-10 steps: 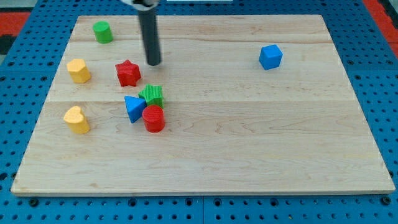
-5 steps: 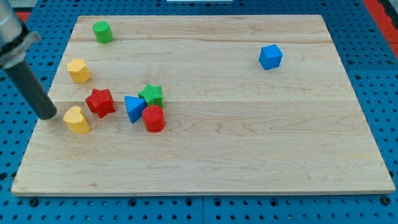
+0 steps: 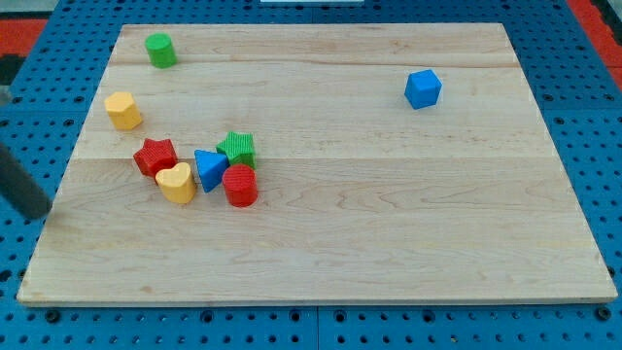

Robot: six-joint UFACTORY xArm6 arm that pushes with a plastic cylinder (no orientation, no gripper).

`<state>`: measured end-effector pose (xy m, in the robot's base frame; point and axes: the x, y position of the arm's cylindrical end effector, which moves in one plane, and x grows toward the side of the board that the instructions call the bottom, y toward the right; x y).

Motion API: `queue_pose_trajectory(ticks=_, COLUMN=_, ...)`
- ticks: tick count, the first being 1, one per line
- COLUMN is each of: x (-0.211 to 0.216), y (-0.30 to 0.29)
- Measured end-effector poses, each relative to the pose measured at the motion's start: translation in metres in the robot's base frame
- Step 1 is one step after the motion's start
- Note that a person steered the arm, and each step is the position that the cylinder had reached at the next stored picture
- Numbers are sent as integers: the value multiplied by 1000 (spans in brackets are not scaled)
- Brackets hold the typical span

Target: Move the yellow hexagon to the top left of the blue triangle

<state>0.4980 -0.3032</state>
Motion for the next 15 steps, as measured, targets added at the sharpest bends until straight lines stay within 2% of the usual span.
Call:
queue_pose_trajectory(ticks=1, x=-23, y=2)
queue_pose_trajectory(ticks=2, x=-48, y=55)
queue_pose_trajectory(ticks=3, x=-50, y=66)
queue_pose_trajectory(ticks=4, x=-50, y=120)
queue_pose_trajectory(ticks=5, x=-42, y=87)
queue_pose_trajectory(ticks=6, x=-86, y=21)
queue_pose_trajectory(ticks=7, x=-95, y=0)
queue_pose_trajectory(ticks=8, x=-113, y=53)
queue_pose_trajectory(ticks=10, x=-136, y=40)
queue_pose_trajectory(ticks=11, x=-143, y=98)
queue_pose_trajectory(ticks=12, x=-132, y=150)
queue_pose_trajectory(ticks=13, x=-137, y=183)
queue_pose_trajectory(ticks=14, x=-184, y=183)
queue_pose_trajectory(ticks=15, x=-211, y=226)
